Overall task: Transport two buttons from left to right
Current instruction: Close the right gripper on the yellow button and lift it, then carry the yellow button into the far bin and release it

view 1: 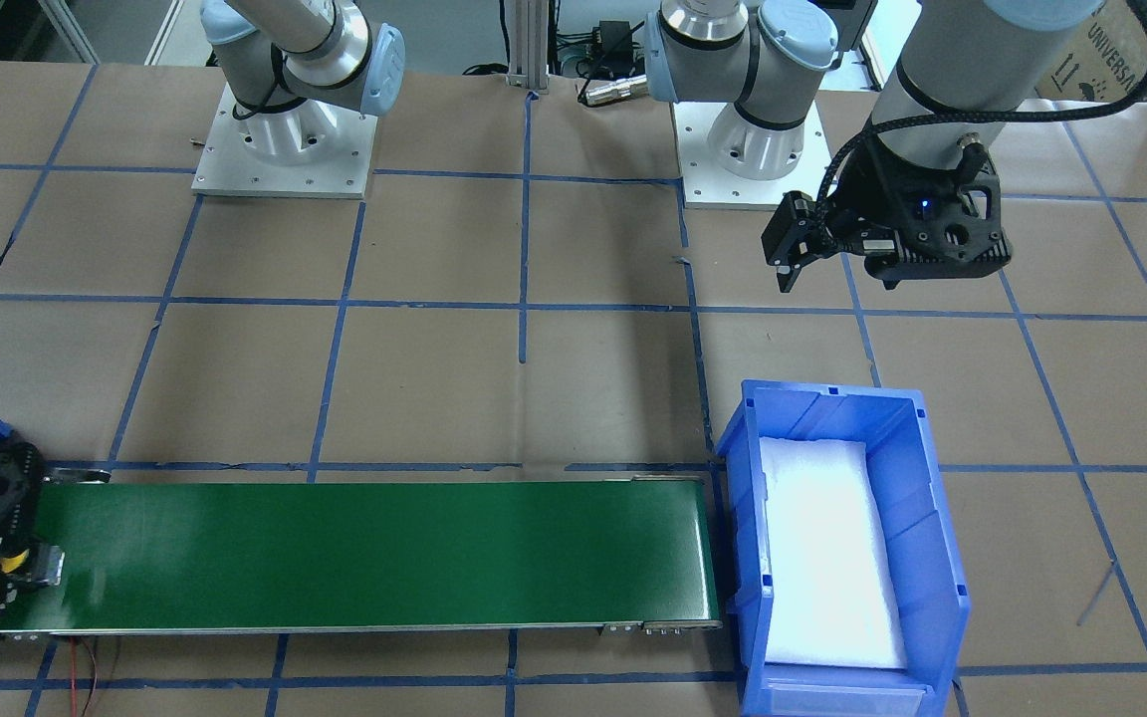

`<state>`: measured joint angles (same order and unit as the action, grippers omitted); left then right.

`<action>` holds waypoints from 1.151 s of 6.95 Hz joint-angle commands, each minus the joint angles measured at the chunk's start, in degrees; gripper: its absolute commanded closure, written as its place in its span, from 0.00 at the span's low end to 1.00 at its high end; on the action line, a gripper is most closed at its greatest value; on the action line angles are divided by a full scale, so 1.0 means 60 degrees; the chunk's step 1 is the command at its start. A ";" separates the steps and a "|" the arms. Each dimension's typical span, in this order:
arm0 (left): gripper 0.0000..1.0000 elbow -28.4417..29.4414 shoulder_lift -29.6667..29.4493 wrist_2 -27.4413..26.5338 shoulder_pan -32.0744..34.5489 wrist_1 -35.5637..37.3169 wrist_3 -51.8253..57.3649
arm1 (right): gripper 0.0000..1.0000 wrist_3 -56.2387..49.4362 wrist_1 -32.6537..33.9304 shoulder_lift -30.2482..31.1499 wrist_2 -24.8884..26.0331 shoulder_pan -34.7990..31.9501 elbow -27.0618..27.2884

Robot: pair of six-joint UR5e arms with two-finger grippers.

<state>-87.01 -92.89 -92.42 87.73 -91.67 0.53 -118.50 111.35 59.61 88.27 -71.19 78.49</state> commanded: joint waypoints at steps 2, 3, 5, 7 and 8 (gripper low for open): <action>0.00 0.0000 -0.0001 -0.0007 0.0012 0.0000 0.0000 | 0.93 -0.1249 -0.0247 0.0671 -0.0545 0.2276 -0.0279; 0.00 0.0000 0.0013 -0.0007 0.0012 0.0000 0.0000 | 0.93 -0.1517 -0.0247 0.0715 -0.0562 0.3068 -0.0192; 0.00 0.0000 0.0013 -0.0007 -0.0002 0.0000 0.0000 | 0.93 -0.1739 0.0246 0.0555 -0.0606 0.3325 0.0404; 0.00 0.0000 -0.0001 -0.0007 -0.0002 0.0000 0.0000 | 0.94 -0.2237 0.2048 0.0233 -0.0839 0.3325 0.1664; 0.00 0.0000 -0.0001 0.0007 -0.0002 0.0015 0.0000 | 0.94 -0.2237 0.2052 -0.0087 -0.0782 0.3325 0.1466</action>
<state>-87.01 -92.87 -92.44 87.72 -91.63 0.53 -131.51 121.75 60.99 83.58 -51.28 86.66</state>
